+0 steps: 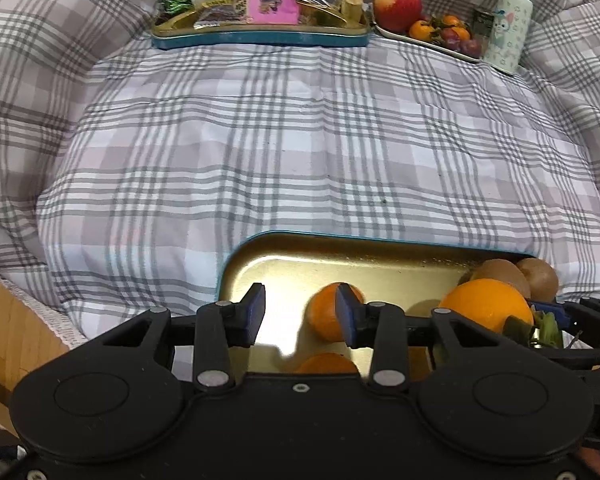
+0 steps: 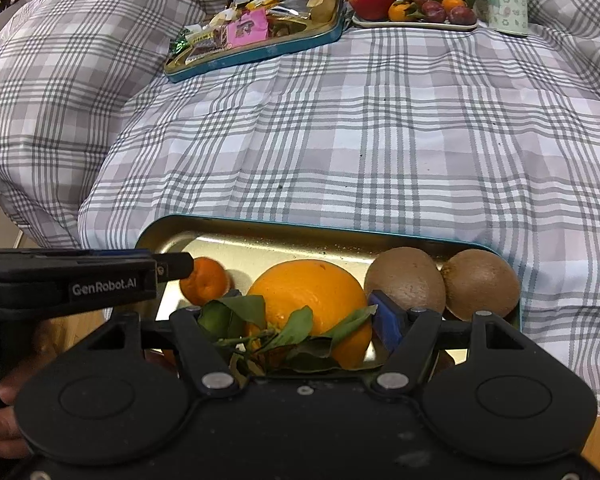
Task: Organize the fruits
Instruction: 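Carry the mandarin with the left tool while the right tool carries the leafy orange over the tray, then open the left tool to drop the mandarin while the right tool lowers and releases the leafy orange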
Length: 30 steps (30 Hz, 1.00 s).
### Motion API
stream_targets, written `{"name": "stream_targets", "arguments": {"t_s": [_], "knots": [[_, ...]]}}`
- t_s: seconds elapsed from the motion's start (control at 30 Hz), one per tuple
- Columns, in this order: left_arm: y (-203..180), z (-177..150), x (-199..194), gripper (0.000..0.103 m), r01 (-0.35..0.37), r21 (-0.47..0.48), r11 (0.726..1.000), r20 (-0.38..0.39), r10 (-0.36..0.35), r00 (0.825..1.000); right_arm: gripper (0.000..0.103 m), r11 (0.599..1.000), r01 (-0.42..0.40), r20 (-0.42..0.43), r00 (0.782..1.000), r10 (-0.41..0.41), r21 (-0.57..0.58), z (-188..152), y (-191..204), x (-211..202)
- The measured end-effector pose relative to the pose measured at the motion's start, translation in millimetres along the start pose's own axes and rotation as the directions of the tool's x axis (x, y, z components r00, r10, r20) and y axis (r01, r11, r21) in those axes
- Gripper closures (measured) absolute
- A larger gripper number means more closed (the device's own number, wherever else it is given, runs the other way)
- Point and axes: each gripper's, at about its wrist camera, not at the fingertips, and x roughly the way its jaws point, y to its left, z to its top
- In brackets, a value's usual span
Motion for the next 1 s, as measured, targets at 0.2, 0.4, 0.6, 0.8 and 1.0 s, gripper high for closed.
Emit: {"name": "stream_targets", "arguments": {"t_s": [0.2, 0.4, 0.6, 0.8, 1.0], "knots": [[4, -5, 1, 0.056, 0.002, -0.018, 1.0, -0.02, -0.002, 1.0, 0.03, 1.0, 0.003, -0.032, 0.999, -0.004, -0.031, 2, 6, 13], [3, -13, -1, 0.058, -0.006, -0.017, 1.0, -0.021, 0.006, 1.0, 0.03, 0.998, 0.029, -0.074, 0.997, -0.032, -0.052, -1, 10, 27], [-1, -15, -9, 0.058, -0.025, -0.006, 1.0, 0.005, 0.025, 1.0, 0.029, 0.998, 0.023, -0.069, 0.997, -0.028, -0.062, -3, 10, 25], [-8, -22, -20, 0.058, -0.044, 0.019, 0.999, 0.037, 0.044, 0.998, 0.03, 0.998, 0.028, -0.006, 1.0, -0.028, -0.065, -4, 9, 4], [-18, -33, -32, 0.058, -0.051, 0.03, 0.998, 0.064, 0.05, 0.997, 0.03, 0.998, 0.024, 0.042, 0.999, -0.021, -0.061, -10, 6, -16]]}}
